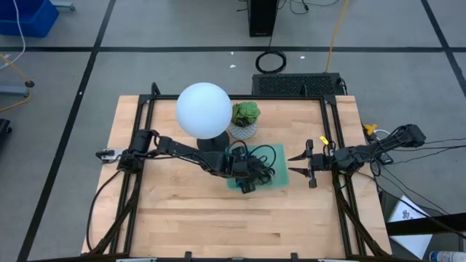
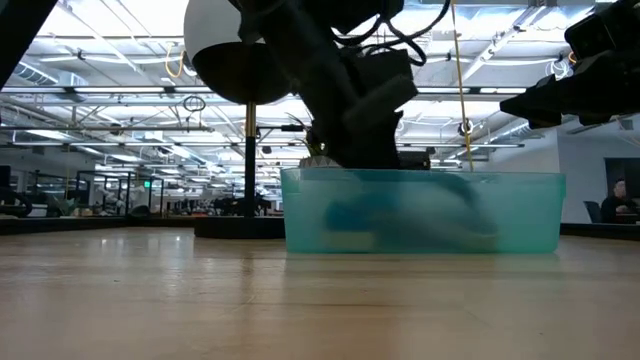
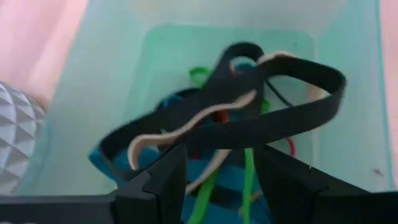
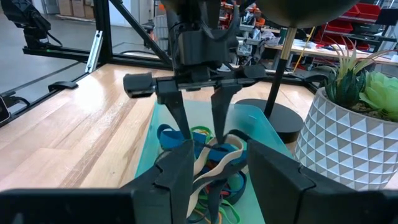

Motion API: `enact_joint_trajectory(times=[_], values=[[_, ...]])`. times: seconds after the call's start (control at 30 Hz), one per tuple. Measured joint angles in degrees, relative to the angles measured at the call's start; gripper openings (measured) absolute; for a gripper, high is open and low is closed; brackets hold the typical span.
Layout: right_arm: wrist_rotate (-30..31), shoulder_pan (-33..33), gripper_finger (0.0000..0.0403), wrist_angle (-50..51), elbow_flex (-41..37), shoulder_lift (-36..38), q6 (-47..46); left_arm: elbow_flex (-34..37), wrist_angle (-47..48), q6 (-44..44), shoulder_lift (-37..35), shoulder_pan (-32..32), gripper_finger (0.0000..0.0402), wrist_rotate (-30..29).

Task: Pick and place rubber bands into bin
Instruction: Put the black rubber band into the blue bin, then return to Home Position

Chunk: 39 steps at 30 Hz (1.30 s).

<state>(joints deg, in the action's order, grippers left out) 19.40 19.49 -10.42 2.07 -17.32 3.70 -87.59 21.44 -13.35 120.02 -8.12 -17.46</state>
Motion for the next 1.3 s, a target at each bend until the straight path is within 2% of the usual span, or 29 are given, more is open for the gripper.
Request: enact_joint_trajectory(times=[0.2,0.43,0.57,0.73,0.87,1.03,1.13,1.3], values=[[0.0,0.0,0.0141,0.0,0.0,0.0,0.0,0.0,4.3,-2.0,-1.1,0.0,0.0189,2.7],[0.0,0.0,0.0141,-0.2,0.0,0.1,0.0,0.0,10.4,-2.0,-5.9,-0.3,0.0195,5.5],[0.0,0.0,0.0141,-2.1,0.3,0.6,-0.5,0.0,15.2,-1.8,-11.0,-0.7,0.0193,5.5],[-0.2,0.0,0.0141,1.5,2.8,1.0,-5.0,0.0,19.6,2.2,-18.8,-1.0,0.0192,5.5],[0.3,-0.3,0.0141,2.3,4.0,1.7,-1.1,0.0,21.4,5.3,-25.4,-1.1,0.0195,5.4],[1.1,-2.1,0.0141,5.3,4.0,2.7,-0.9,0.4,23.7,7.7,-33.4,-1.1,0.0191,5.1],[3.0,-3.6,0.0141,8.5,4.0,3.9,-3.2,4.0,22.5,8.2,-38.5,-1.2,0.0193,5.0],[3.0,-5.2,0.0141,11.2,4.0,6.9,-5.9,18.2,14.1,7.6,-50.8,-1.4,0.0198,4.5]])
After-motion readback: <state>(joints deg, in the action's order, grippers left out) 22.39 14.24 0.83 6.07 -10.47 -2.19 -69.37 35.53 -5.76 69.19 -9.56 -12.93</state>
